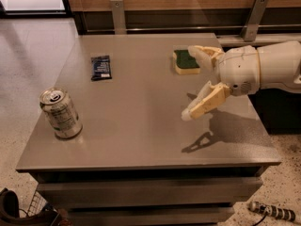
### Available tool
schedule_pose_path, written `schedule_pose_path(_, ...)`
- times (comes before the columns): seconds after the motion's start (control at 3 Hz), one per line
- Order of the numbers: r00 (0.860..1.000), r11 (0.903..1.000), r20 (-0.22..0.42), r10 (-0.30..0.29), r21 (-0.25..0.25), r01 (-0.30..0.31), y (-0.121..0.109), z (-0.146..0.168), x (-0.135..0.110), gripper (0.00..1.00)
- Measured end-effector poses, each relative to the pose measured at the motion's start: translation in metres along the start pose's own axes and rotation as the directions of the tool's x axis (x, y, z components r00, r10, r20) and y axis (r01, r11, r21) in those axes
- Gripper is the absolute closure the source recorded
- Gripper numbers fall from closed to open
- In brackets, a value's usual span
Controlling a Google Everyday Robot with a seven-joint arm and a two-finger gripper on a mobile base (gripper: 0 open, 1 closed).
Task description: Pick 7up can
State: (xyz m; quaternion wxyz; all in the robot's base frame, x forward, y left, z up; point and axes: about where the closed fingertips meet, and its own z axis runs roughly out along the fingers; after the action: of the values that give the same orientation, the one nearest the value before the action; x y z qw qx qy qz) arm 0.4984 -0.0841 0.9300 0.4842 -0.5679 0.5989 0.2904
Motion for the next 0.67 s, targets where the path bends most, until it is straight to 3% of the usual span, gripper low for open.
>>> schedule_pose_path(0.33, 1.000, 1.0000, 0.000, 0.000, 0.000, 0.000, 0.000, 0.000, 0.000, 0.00)
schedule_pose_path(0.67, 0.999, 0.9980, 0.041, 0.005, -0.063, -0.003, 0.007, 0.035, 0.001, 0.00)
